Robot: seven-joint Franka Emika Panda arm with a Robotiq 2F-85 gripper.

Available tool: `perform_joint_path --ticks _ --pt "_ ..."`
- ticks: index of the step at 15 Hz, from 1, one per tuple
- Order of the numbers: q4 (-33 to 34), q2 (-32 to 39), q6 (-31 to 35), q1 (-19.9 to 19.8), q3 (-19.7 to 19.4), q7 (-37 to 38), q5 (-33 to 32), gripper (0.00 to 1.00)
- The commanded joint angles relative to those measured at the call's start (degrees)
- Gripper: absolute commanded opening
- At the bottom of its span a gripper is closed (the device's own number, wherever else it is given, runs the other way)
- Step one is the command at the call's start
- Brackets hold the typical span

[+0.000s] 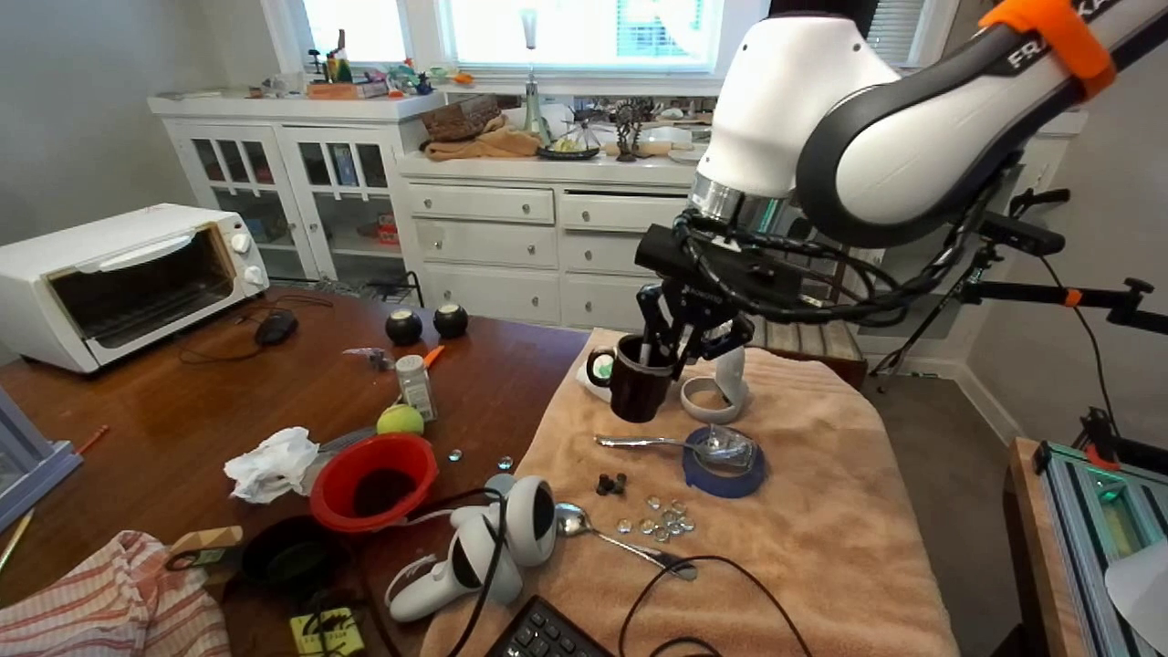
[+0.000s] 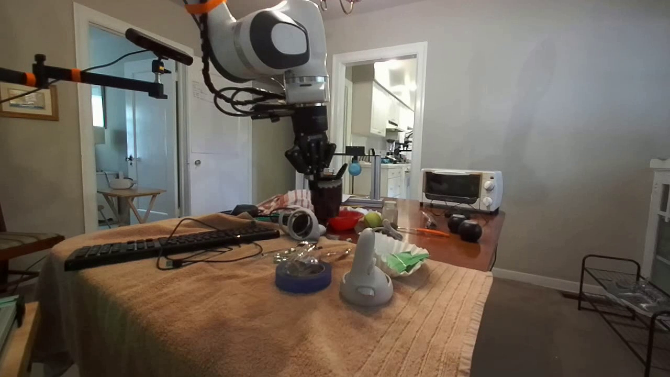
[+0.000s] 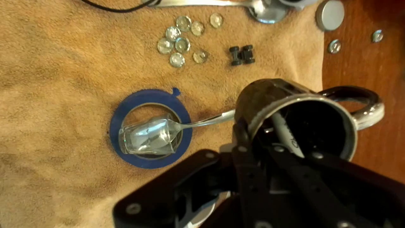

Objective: Move the mug slightly away

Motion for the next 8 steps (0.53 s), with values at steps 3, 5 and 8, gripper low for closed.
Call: perform_joint_path --ticks 3,5,8 --pt "9.3 9.3 -1.9 2.2 -4.6 17.9 -9.5 0.02" --pt "11.6 11.6 -2.5 3.0 -5.7 20.0 -8.4 0.02" --pt "14.4 14.8 -4.8 3.8 -6.9 19.9 -7.2 0.02"
